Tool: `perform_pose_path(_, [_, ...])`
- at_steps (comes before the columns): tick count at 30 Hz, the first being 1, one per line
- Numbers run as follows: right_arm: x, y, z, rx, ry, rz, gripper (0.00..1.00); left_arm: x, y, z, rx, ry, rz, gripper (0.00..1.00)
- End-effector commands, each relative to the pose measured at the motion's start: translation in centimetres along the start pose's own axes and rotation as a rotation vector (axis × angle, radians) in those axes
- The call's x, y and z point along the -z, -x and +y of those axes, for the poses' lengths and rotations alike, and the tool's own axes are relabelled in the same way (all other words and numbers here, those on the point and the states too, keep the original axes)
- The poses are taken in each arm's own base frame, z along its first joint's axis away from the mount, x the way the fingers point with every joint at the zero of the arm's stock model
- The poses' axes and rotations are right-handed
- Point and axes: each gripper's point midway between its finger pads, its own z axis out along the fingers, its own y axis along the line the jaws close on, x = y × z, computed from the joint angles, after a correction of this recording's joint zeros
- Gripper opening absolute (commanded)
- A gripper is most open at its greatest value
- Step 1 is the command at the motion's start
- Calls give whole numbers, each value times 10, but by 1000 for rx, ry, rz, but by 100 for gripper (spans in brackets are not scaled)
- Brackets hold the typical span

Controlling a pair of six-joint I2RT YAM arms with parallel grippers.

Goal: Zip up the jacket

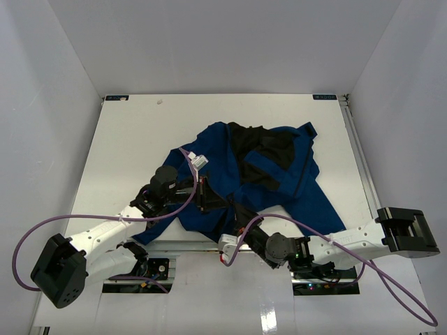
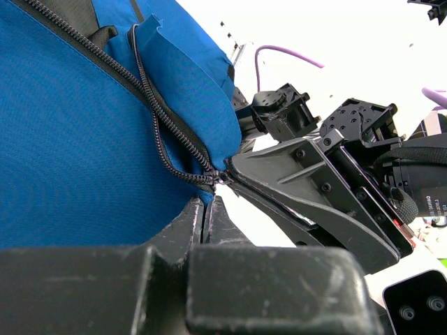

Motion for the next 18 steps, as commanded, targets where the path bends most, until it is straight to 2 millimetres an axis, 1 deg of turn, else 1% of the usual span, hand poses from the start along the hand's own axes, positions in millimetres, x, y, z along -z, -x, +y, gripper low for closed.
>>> perform_pose_path(1, [-9, 17, -31, -100, -90, -8, 8, 5, 3, -16, -35, -52, -7, 0])
perform_pose_path(4, [-17, 15, -38, -106, -101, 18, 8, 4, 2, -15, -34, -53, -4, 0])
perform_pose_path(6, [-23, 18, -47, -146, -107, 38, 8, 4, 0, -15, -30, -53, -1, 0])
perform_pose_path(8, [-29, 17, -55, -171, -113, 68, 8, 4, 0, -14, -26, -47, -2, 0])
perform_pose_path(10, [-32, 19, -60, -187, -104, 63, 8, 4, 1, -13, -23, -36, -6, 0])
perform_pose_path(13, [-37, 20, -72, -251, -97, 62, 8, 4, 0, -11, -17, -25, -6, 0])
perform_pose_path(16, [-40, 17, -81, -303, -76, 51, 8, 5, -1, -12, -16, -24, -11, 0])
perform_pose_path(18, [-42, 10, -87, -321, -67, 70, 8, 6, -2, -13, -18, -27, -12, 0])
